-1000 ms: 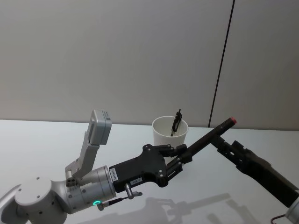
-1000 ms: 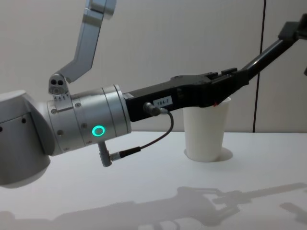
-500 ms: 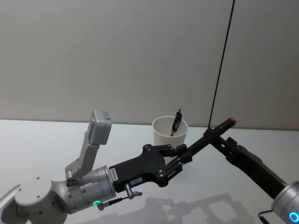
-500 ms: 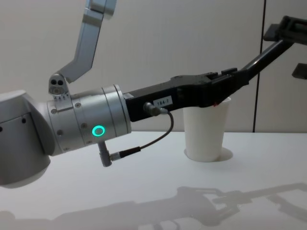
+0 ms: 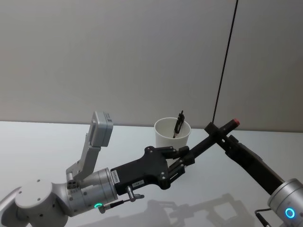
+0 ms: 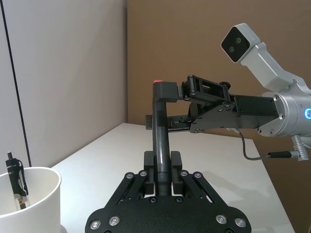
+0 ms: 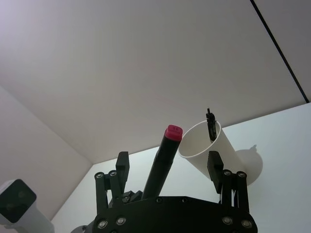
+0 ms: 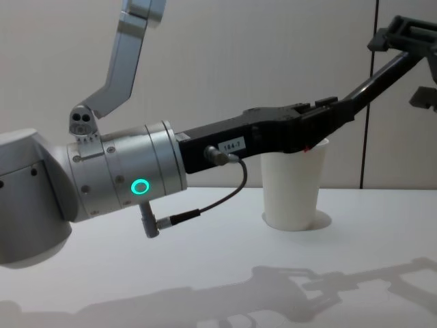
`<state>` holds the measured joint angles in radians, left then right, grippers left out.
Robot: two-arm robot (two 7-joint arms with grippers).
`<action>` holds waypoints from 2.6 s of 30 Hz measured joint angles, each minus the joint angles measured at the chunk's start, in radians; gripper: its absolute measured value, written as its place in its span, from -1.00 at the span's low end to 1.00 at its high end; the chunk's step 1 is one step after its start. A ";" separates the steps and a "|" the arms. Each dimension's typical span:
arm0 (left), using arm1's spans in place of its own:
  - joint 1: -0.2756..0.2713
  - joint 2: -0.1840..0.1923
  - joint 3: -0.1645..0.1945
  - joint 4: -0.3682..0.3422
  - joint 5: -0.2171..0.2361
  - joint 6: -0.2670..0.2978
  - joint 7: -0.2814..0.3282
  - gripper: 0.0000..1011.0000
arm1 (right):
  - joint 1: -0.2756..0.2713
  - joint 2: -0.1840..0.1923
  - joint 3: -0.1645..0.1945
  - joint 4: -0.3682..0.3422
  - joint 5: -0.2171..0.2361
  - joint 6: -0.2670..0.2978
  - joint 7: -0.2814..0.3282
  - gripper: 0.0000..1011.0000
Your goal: Place the pen into the pen holder.
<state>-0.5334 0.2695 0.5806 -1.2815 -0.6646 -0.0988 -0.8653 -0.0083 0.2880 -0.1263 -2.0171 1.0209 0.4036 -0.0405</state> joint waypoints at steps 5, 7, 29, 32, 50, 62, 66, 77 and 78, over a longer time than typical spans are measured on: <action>0.000 0.000 0.000 0.000 0.000 0.000 0.000 -0.60 | 0.003 -0.008 -0.004 -0.001 0.011 -0.001 -0.015 0.98; 0.000 0.000 0.000 0.000 0.000 0.000 0.000 -0.60 | 0.003 -0.010 -0.005 -0.002 0.014 -0.001 -0.018 0.98; 0.000 0.000 0.000 0.000 0.000 0.000 0.000 -0.60 | 0.001 -0.013 -0.012 -0.020 0.053 0.000 -0.044 0.98; 0.000 0.000 0.000 0.000 0.000 0.000 0.000 -0.60 | -0.002 -0.012 -0.012 -0.023 0.055 -0.001 -0.046 0.98; 0.000 0.000 0.000 0.000 0.000 0.000 0.000 -0.60 | -0.017 -0.004 -0.016 -0.040 0.057 -0.013 -0.066 0.66; 0.000 0.000 0.000 0.000 0.000 0.000 0.000 -0.60 | -0.020 -0.002 -0.018 -0.044 0.057 -0.016 -0.070 -0.07; 0.000 0.000 0.000 0.000 0.000 0.000 0.000 -0.60 | -0.021 -0.002 -0.018 -0.044 0.057 -0.016 -0.071 -0.40; 0.000 0.000 0.000 0.000 0.000 0.000 0.000 -0.60 | -0.022 -0.001 -0.018 -0.045 0.057 -0.017 -0.070 -0.59; 0.000 0.000 0.000 0.000 0.000 0.000 0.000 -0.60 | -0.022 -0.002 -0.018 -0.045 0.057 -0.017 -0.070 -0.59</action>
<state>-0.5333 0.2695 0.5808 -1.2816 -0.6644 -0.0987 -0.8654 -0.0299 0.2865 -0.1441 -2.0625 1.0780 0.3867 -0.1108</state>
